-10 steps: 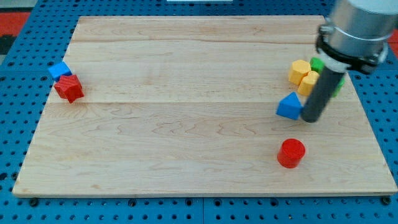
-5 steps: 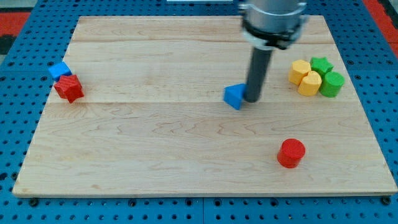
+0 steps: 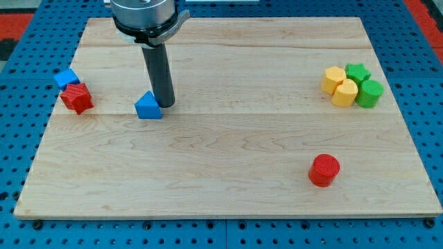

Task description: Push the blue triangle towards the red star

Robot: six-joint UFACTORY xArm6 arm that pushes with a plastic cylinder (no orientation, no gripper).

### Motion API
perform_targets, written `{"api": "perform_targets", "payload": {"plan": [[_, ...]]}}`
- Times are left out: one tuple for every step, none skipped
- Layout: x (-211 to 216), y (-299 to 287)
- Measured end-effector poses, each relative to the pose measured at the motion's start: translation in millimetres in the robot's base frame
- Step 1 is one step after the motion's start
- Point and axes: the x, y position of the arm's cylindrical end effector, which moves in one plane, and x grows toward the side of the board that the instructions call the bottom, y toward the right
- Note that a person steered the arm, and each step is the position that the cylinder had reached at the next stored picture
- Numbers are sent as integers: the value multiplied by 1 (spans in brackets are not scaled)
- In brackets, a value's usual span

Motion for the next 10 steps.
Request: {"api": "perform_targets", "payload": {"plan": [[24, 10], [30, -25], [1, -56], [-21, -64], [-16, -56], [-7, -56], [9, -57], [2, -73], [-16, -81], [-21, -82]]}}
